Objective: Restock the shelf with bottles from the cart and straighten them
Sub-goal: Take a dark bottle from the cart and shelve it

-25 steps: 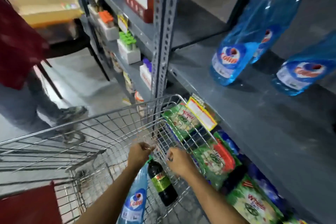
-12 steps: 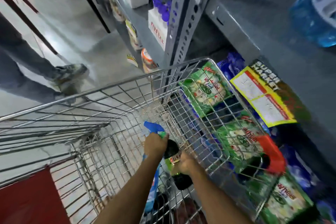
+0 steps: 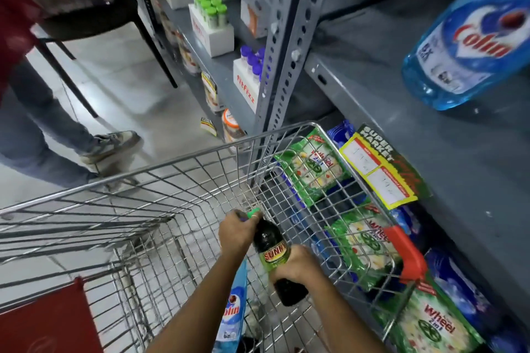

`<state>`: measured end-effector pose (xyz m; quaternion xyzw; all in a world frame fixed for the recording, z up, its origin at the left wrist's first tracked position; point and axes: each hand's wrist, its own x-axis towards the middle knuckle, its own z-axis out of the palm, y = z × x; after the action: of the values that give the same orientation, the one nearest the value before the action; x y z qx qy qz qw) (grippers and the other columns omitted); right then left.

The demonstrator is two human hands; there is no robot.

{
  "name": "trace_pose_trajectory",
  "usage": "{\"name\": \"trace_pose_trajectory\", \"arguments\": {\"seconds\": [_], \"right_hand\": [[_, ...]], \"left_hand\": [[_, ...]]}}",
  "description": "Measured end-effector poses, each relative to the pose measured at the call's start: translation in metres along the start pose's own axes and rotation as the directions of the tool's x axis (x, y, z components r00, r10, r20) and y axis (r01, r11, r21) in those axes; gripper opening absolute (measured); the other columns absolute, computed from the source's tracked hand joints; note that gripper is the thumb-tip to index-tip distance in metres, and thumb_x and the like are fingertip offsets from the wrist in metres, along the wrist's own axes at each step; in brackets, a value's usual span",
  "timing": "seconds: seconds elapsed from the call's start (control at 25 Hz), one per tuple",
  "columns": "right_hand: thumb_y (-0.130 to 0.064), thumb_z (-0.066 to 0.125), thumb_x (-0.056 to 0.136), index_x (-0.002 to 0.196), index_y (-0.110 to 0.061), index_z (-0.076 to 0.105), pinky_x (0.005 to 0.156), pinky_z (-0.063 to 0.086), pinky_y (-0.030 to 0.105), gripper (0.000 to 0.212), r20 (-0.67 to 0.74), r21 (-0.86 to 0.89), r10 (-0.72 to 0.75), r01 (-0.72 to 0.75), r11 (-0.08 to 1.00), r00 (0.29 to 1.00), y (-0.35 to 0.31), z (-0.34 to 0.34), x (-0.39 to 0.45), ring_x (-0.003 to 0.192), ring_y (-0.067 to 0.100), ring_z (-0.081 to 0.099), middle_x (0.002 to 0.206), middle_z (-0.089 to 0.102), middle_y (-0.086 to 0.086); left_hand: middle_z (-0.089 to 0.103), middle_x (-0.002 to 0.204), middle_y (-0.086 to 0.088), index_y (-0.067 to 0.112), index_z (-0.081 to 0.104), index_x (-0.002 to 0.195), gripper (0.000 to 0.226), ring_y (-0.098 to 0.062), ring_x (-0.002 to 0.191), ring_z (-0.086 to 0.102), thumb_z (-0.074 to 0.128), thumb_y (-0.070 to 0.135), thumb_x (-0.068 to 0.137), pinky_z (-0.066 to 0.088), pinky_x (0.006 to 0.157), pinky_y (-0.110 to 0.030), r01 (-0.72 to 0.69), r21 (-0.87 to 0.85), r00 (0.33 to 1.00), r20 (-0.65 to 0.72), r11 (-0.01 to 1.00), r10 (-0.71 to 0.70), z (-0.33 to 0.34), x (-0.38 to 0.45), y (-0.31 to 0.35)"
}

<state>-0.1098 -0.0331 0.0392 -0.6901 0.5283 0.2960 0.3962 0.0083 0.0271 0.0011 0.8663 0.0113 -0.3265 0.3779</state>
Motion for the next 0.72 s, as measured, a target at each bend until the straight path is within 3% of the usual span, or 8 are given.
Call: {"name": "trace_pose_trajectory", "arguments": {"seconds": [0.16,0.28,0.44,0.64,0.72], "right_hand": [[-0.033,0.082,0.047,0.09,-0.018,0.07,0.06,0.049,0.019,0.047,-0.174,0.089,-0.15,0.168,0.982,0.973,-0.012,-0.028,-0.042,0.074,0.017,0.064,0.086,0.07,0.002],[-0.039,0.08,0.042,0.092,-0.019,0.066,0.065,0.053,0.025,0.056,-0.355,0.099,-0.264,0.317,0.943,0.897,-0.018,-0.052,-0.088,0.077,0.019,0.065,0.087,0.069,0.002],[-0.044,0.072,0.037,0.092,-0.02,0.061,0.062,0.053,0.027,0.061,-0.579,0.133,-0.285,0.433,0.891,0.764,-0.009,-0.08,-0.164,0.076,0.021,0.066,0.085,0.071,0.0],[-0.046,0.072,0.036,0.081,-0.025,0.05,0.06,0.051,0.029,0.054,-0.823,0.131,-0.233,0.571,0.81,0.519,0.036,-0.107,-0.258,0.079,0.024,0.066,0.084,0.067,0.0],[-0.049,0.073,0.035,0.077,-0.028,0.039,0.059,0.047,0.029,0.058,-0.869,0.101,-0.221,0.595,0.797,0.443,0.061,-0.114,-0.292,0.08,0.026,0.065,0.08,0.06,0.0]], "left_hand": [[0.065,0.076,-0.009,0.012,0.061,0.072,0.031,-0.026,0.073,0.06,0.075,0.039,0.067,0.045,0.064,-0.029,-0.117,-0.181,0.99,-0.101,0.977,0.099,-0.028,-0.03,0.054],[0.066,0.069,-0.004,0.015,0.062,0.069,0.031,-0.023,0.069,0.06,0.077,0.042,0.064,0.043,0.059,-0.028,-0.249,-0.297,0.966,-0.138,0.922,0.217,-0.055,-0.072,0.1],[0.065,0.066,-0.005,0.011,0.065,0.068,0.031,-0.021,0.065,0.059,0.079,0.038,0.063,0.048,0.064,-0.033,-0.457,-0.406,0.889,-0.18,0.792,0.421,-0.086,-0.155,0.155],[0.06,0.053,0.009,0.024,0.06,0.056,0.027,-0.007,0.053,0.055,0.08,0.042,0.058,0.045,0.057,-0.019,-0.675,-0.413,0.731,-0.261,0.611,0.631,-0.103,-0.279,0.198],[0.06,0.053,0.007,0.024,0.062,0.058,0.026,-0.009,0.054,0.056,0.08,0.042,0.058,0.048,0.063,-0.028,-0.71,-0.448,0.683,-0.251,0.543,0.686,-0.104,-0.324,0.205]]}}
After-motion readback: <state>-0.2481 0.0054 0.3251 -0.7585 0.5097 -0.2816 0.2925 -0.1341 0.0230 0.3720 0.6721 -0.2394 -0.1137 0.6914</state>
